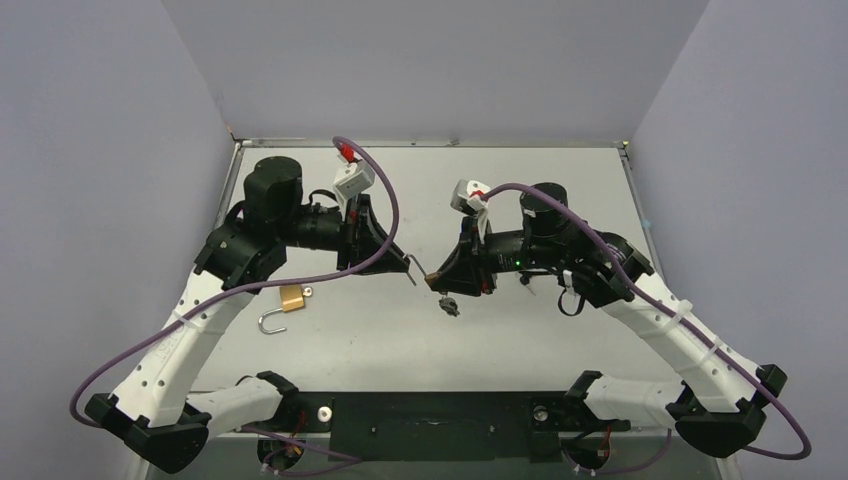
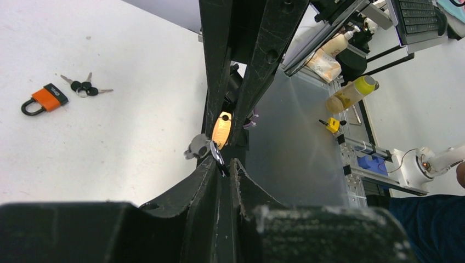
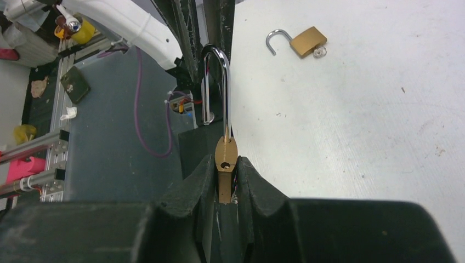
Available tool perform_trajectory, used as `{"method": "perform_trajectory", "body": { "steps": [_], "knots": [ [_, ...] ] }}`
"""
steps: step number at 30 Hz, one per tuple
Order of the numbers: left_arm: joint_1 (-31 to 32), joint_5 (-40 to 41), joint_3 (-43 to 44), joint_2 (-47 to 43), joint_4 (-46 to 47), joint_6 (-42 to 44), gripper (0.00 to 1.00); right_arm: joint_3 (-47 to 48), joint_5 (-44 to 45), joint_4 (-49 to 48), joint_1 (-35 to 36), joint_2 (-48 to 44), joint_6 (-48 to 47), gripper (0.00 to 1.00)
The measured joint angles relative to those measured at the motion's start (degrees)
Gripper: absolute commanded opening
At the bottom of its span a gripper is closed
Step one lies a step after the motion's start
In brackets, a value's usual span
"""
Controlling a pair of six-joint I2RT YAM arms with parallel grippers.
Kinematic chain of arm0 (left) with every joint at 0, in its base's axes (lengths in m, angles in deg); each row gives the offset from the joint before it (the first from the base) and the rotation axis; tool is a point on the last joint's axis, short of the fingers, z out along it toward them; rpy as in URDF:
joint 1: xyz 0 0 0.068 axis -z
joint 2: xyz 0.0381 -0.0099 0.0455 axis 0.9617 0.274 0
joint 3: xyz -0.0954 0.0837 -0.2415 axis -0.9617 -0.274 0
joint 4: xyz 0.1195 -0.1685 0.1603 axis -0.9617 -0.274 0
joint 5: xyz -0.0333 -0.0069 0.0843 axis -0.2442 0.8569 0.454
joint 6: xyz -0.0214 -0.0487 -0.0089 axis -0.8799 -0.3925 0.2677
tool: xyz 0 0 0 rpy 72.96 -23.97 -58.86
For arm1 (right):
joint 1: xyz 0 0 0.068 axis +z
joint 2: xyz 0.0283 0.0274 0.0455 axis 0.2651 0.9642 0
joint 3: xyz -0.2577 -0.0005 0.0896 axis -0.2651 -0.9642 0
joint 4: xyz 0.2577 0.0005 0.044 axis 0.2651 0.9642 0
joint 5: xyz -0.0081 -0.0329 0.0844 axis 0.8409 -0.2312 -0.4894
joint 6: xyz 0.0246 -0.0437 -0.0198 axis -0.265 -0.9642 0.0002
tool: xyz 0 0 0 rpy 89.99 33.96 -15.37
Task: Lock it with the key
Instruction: Lock the lock.
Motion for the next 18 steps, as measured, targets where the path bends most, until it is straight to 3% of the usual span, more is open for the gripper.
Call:
{"method": "perform_trajectory", "body": {
  "steps": [18],
  "knots": [
    [3.82, 4.20, -6.16, -3.19, -2.14, -0.07, 0.19, 3.04, 5.42, 9.22, 4.07, 2.29, -4.11, 0.00]
  ]
}}
